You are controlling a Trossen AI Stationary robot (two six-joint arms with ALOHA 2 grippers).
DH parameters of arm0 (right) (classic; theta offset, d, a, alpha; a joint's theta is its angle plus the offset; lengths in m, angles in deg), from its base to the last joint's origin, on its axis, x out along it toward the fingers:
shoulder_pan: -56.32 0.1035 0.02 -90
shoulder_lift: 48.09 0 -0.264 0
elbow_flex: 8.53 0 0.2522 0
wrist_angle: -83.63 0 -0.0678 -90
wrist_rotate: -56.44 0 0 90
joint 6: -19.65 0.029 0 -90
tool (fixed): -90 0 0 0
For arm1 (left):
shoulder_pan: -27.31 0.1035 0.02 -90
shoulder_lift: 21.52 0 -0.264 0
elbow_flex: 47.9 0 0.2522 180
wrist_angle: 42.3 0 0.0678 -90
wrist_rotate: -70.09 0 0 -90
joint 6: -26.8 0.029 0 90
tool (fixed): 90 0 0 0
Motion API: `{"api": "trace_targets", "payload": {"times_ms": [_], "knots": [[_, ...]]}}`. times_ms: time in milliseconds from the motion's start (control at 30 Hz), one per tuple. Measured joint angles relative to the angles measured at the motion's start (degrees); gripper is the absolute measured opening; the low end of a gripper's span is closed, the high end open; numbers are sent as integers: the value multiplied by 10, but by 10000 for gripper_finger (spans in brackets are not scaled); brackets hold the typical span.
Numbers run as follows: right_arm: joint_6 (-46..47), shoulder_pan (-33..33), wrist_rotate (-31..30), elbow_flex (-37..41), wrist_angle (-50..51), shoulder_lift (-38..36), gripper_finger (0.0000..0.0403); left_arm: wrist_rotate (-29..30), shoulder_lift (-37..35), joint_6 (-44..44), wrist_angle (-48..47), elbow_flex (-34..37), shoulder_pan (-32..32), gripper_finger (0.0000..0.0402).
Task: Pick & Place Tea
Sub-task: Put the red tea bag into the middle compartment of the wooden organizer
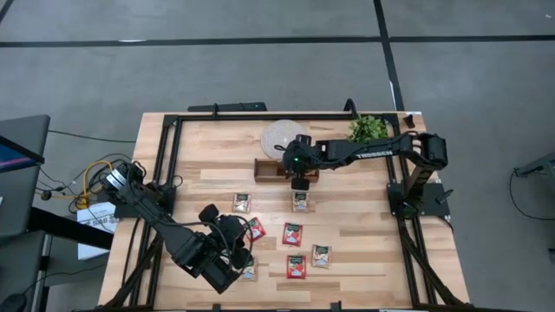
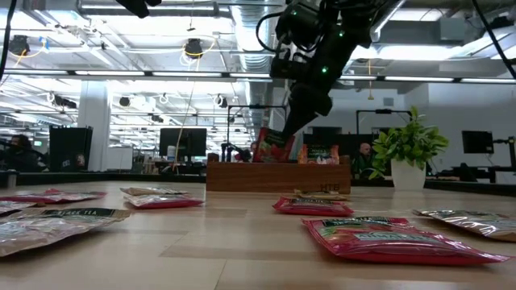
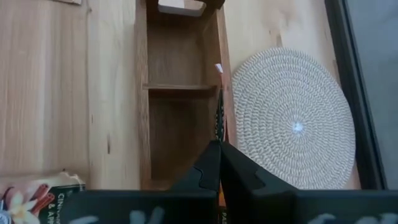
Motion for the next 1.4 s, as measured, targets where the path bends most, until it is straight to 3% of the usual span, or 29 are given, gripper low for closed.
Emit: {"api": "trace_targets", "payload": {"times_ms": [267,467,933,1133,1400], "knots": [[-1,0,0,0,33,-20,0,35,0,5,0,0,4,167],[-11,-2,5,-2,32,-22,0,108,0,11,-28,0,39,167],[-15,-14,9,-28,76,-22,0,135,-9,59,-34,42,129,167],[-10,-14,10,-28,83,-22,0,157,-58,76,-18,112,143,167],[-10,-14,12,-28,84,-22,0,168,-189,75,71,214,143,167]]}}
